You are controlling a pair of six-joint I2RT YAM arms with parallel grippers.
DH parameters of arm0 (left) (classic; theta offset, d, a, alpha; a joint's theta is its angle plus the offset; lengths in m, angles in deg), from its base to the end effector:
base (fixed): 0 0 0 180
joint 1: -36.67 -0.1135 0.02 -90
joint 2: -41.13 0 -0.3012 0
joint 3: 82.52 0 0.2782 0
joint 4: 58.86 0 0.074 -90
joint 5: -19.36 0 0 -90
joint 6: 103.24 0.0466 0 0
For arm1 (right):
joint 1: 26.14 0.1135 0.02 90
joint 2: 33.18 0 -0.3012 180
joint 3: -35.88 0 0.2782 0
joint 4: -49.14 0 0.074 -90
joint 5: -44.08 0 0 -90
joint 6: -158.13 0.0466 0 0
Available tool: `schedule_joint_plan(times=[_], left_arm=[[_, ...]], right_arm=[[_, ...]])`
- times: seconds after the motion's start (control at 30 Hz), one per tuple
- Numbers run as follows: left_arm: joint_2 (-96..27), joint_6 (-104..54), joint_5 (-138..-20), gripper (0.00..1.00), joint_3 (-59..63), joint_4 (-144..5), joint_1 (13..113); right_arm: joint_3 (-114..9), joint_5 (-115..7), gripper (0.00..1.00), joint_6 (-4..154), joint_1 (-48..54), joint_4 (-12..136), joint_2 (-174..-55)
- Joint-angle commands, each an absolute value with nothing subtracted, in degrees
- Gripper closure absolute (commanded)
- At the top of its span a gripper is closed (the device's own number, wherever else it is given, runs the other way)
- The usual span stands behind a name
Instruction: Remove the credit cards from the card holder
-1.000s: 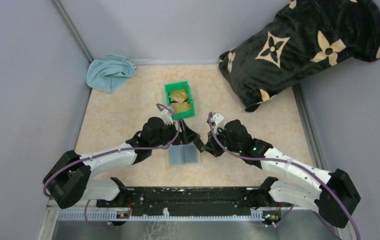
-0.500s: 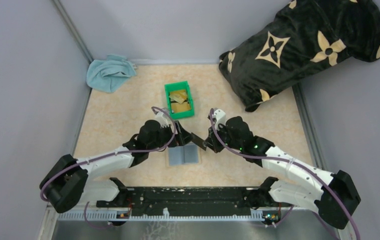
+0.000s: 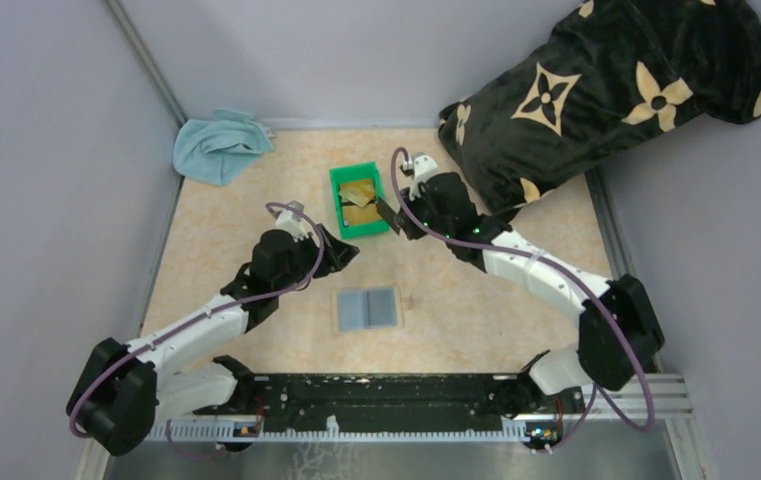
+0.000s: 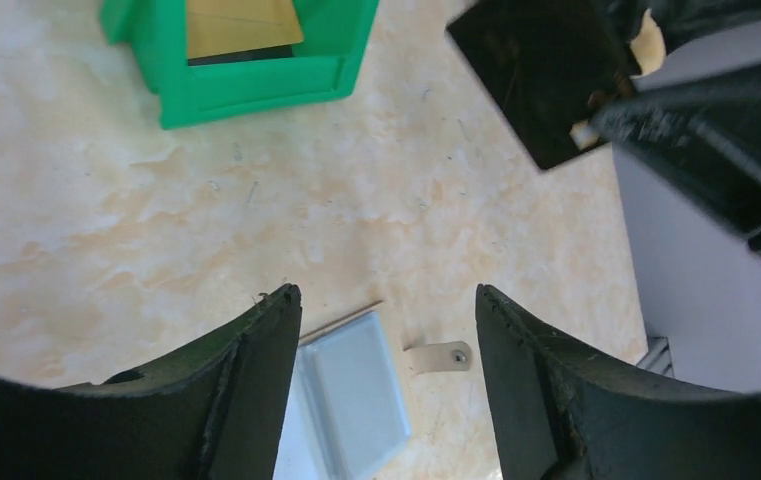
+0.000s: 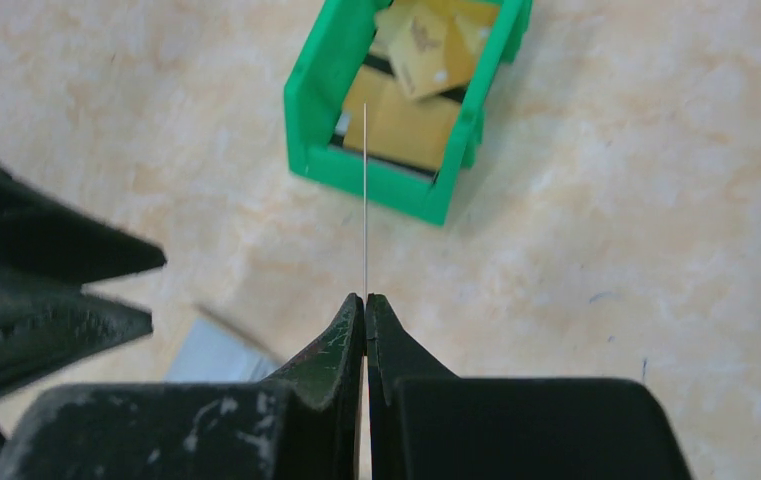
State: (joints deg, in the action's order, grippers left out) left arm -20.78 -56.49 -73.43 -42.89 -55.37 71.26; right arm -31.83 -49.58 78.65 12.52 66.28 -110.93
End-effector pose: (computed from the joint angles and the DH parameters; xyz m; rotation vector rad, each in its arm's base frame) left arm 0.2043 -0.1436 0.2349 -0.1173 2.0153 -0.9463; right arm 0.2615 0.2130 0.3043 -0.5496 2.0247 0.5939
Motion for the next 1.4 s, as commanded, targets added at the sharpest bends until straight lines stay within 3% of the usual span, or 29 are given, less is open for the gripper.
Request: schedule_joint_plan(times=[0.0,0.27,0.43,0.53,0.8,0.9,1.1,1.37], left_arm=[[-22.44,-54.00,-73.77,0.32,-39.37,-57.17,69.90],[-32.62,-47.10,-65.77,0.36,-26.84,-59.35,68.44],[-42.16,-42.12,-54.85,0.25,-17.18,-66.18,67.42],[-46.18,-40.48,-50.18,0.25,-13.11,-69.11,66.85],[-54.83,-40.78,-50.11,0.24,-7.93,-69.72,65.57],[-57.73,-39.96,-50.79,0.30,-6.71,-69.55,65.34],[-60.24,-42.02,-51.97,0.56,-6.62,-71.20,64.85],[-58.96,-38.39,-56.29,0.67,-10.23,-67.39,64.48]], right_arm=[[-43.88,-44.45,1.00,78.14,10.99,65.06,-117.96],[-53.91,-49.01,1.00,77.58,7.66,65.30,-124.69],[-54.85,-51.31,1.00,78.23,5.97,64.82,-124.84],[-54.60,-51.91,1.00,78.28,5.15,64.72,-124.81],[-52.46,-55.54,1.00,79.81,2.73,63.43,-124.35],[-50.95,-55.88,1.00,79.82,2.41,63.03,-123.53],[-48.94,-56.47,1.00,80.12,1.69,62.00,-122.17],[-47.86,-58.13,1.00,81.27,1.21,61.10,-122.13]])
